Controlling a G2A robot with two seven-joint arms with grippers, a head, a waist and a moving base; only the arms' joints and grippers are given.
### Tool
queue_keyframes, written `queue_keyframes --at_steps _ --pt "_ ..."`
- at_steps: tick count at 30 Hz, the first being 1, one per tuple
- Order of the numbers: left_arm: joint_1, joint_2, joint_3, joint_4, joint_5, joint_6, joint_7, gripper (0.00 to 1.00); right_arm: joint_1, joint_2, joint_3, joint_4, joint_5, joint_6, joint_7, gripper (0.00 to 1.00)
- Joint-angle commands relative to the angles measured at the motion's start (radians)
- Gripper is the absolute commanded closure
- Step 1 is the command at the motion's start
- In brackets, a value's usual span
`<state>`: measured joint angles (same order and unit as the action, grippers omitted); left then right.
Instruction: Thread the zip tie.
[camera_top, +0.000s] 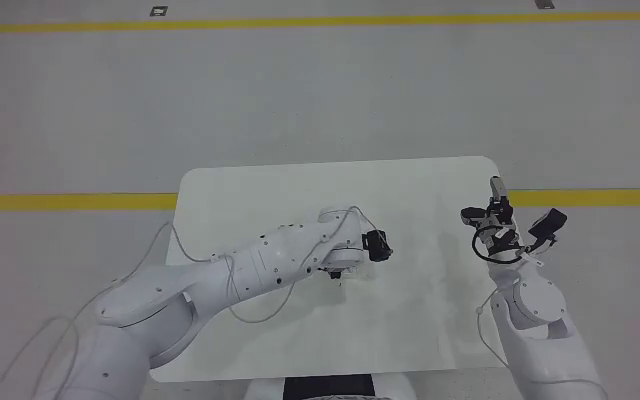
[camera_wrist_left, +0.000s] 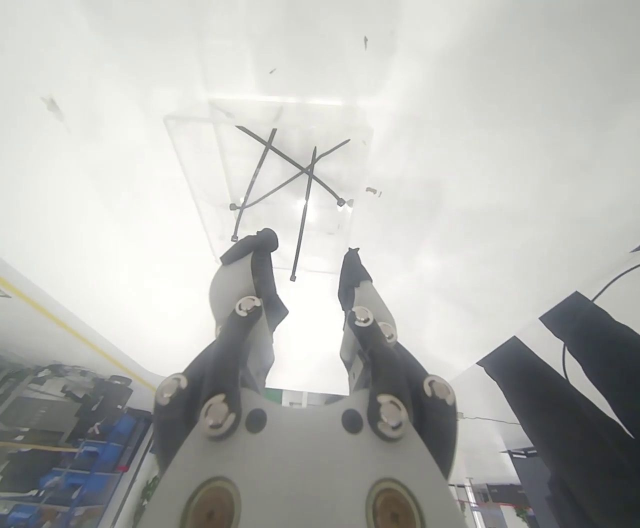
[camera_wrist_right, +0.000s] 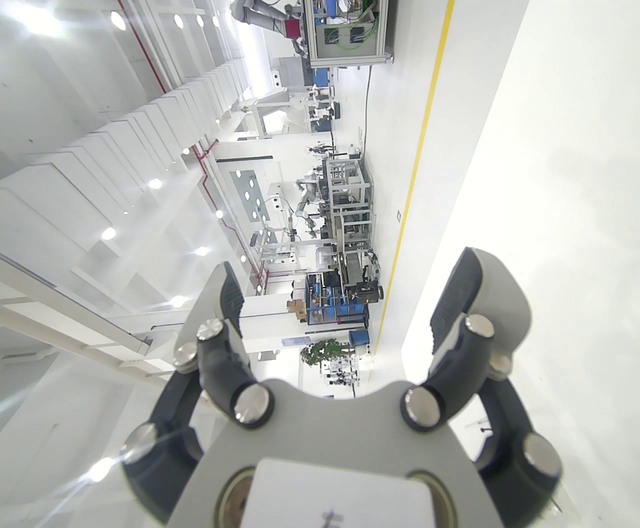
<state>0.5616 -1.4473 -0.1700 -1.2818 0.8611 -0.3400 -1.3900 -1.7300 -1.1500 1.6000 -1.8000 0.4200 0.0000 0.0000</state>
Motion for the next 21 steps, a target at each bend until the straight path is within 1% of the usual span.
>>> queue_keyframes --at_steps 1,4,9,14,17,21 --pt "0.005 -0.006 0.0 0.01 0.012 0.0 0.0 0.76 0.0 0.0 0.0 0.0 0.0 0.0 0.0 0.0" --pt "0.011 -0.016 0.0 0.027 0.029 0.0 0.0 0.8 0.0 0.0 0.0 0.0 0.0 0.0 0.0 0.0" --pt "0.014 -0.027 0.0 0.042 0.041 0.0 0.0 0.83 0.0 0.0 0.0 0.0 0.0 0.0 0.0 0.0" --pt "0.017 -0.038 0.0 0.051 0.059 0.0 0.0 0.82 0.0 0.0 0.0 0.0 0.0 0.0 0.0 0.0" --pt "0.021 -0.045 0.0 0.06 0.076 0.0 0.0 0.84 0.0 0.0 0.0 0.0 0.0 0.0 0.0 0.0" --pt "0.026 -0.056 0.0 0.075 0.095 0.0 0.0 0.84 0.0 0.0 0.0 0.0 0.0 0.0 0.0 0.0"
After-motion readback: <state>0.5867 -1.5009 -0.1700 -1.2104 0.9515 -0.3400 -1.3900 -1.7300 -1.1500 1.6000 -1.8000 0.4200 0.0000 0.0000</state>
